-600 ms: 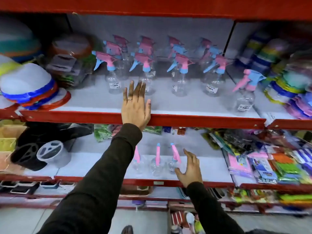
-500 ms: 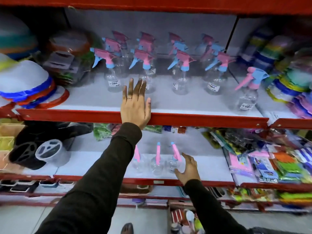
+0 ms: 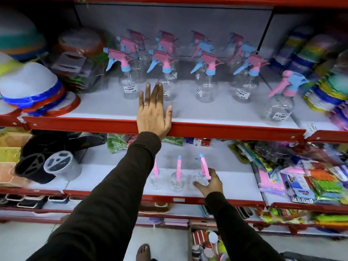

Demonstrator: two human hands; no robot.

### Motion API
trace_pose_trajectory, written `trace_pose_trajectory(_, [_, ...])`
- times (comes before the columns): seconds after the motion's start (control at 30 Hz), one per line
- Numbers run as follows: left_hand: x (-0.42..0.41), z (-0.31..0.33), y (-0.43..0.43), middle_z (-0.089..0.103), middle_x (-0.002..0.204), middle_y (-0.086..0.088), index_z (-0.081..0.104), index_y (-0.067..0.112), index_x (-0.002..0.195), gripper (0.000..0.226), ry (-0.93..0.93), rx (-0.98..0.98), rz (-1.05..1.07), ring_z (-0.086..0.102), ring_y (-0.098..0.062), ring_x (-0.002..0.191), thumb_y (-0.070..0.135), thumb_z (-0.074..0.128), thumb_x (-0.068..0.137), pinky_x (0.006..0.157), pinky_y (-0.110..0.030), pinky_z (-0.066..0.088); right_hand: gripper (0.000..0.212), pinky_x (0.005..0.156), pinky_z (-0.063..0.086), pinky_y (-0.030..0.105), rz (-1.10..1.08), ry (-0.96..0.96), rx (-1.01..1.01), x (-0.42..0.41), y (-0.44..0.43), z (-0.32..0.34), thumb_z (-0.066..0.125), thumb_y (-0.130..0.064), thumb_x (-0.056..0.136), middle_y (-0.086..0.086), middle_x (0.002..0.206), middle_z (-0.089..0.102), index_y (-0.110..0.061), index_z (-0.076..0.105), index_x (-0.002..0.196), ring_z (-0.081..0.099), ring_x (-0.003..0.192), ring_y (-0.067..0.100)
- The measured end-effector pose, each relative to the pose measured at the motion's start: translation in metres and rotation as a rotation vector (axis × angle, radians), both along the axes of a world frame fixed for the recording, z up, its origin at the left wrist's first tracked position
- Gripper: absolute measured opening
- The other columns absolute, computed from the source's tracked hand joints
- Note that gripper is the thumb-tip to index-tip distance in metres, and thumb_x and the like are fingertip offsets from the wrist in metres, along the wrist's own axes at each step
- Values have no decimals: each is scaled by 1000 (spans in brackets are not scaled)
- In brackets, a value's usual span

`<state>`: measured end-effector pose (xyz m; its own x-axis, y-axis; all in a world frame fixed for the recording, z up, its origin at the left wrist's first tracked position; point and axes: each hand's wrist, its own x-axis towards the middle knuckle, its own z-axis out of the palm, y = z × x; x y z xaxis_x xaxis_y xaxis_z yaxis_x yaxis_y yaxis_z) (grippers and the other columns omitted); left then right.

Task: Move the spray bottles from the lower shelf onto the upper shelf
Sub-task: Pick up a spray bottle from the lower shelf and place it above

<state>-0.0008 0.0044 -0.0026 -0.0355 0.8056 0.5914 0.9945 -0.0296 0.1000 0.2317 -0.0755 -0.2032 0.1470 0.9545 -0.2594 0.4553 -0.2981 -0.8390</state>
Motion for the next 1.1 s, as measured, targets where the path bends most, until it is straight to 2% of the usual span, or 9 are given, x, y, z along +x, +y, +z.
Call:
trace_pose_trajectory(0.17, [2, 5, -3, 12, 167, -12, 9, 3, 157, 71, -23, -42, 9, 3, -28, 155, 42, 24, 99, 123, -36, -16, 65, 88, 56, 37, 4, 10, 123, 15, -20, 21, 92, -32, 53, 3, 110, 67, -33, 57, 108, 62, 99, 22])
trace_pose_trajectory(0.33, [2, 8, -5, 13, 167, -14, 11, 2, 157, 70, -18, -66, 12, 5, -29, 155, 41, 23, 99, 121, -33, -20, 61, 73, 54, 23, 37, 1, 347, 24, -34, 59, 88, -44, 51, -14, 105, 64, -57, 52, 98, 60, 96, 5])
trace_pose_trajectory(0.53, [2, 8, -7, 11, 167, -14, 9, 3, 157, 70, -20, -66, 8, 4, -28, 155, 41, 21, 99, 122, -35, -16, 66, 65, 48, 8, 15, -16, 587, 31, -36, 116, 85, -50, 51, -24, 97, 57, -68, 45, 100, 59, 87, -4])
trace_pose_trajectory(0.67, [2, 8, -6, 11, 167, -14, 10, 3, 157, 71, -16, -64, 5, 5, -29, 155, 42, 19, 98, 124, -40, -7, 64, 75, 48, 16, -23, -4, 715, 29, -22, 154, 84, -50, 51, -9, 100, 62, -49, 52, 106, 61, 88, 4])
trace_pose_trajectory(0.7, [1, 8, -6, 12, 167, -14, 10, 3, 157, 72, -17, -60, 5, 6, -29, 155, 42, 20, 97, 125, -41, -6, 63, 75, 46, 12, -29, -7, 755, 27, -17, 164, 84, -49, 52, -6, 100, 63, -45, 52, 107, 61, 87, 5])
trace_pose_trajectory(0.8, [1, 7, -6, 12, 167, -13, 13, 4, 157, 71, -25, -60, -3, 5, -29, 155, 41, 21, 97, 125, -41, -4, 61, 74, 42, 3, -40, -11, 849, 22, 1, 191, 86, -47, 55, -7, 98, 62, -45, 53, 106, 59, 87, -2])
trace_pose_trajectory(0.87, [0, 6, -5, 13, 167, -12, 13, 4, 157, 71, -33, -55, -12, 5, -28, 155, 41, 22, 97, 126, -41, -4, 60, 72, 47, 8, -47, -2, 883, 19, 14, 207, 87, -48, 56, -12, 95, 60, -44, 54, 106, 60, 84, 2])
trace_pose_trajectory(0.97, [-1, 7, -4, 13, 167, -11, 13, 4, 157, 71, -34, -56, -12, 3, -28, 155, 40, 22, 97, 125, -41, -4, 59, 70, 47, 8, -69, 8, 899, 12, 35, 225, 84, -52, 55, -13, 96, 58, -41, 56, 107, 59, 83, 6])
trace_pose_trajectory(1.1, [0, 7, -4, 12, 167, -11, 13, 4, 157, 70, -23, -60, -11, 2, -27, 156, 40, 23, 97, 125, -39, -7, 63, 73, 54, 20, -77, 50, 821, 5, 64, 238, 84, -52, 55, -14, 102, 61, -45, 56, 112, 61, 88, 8])
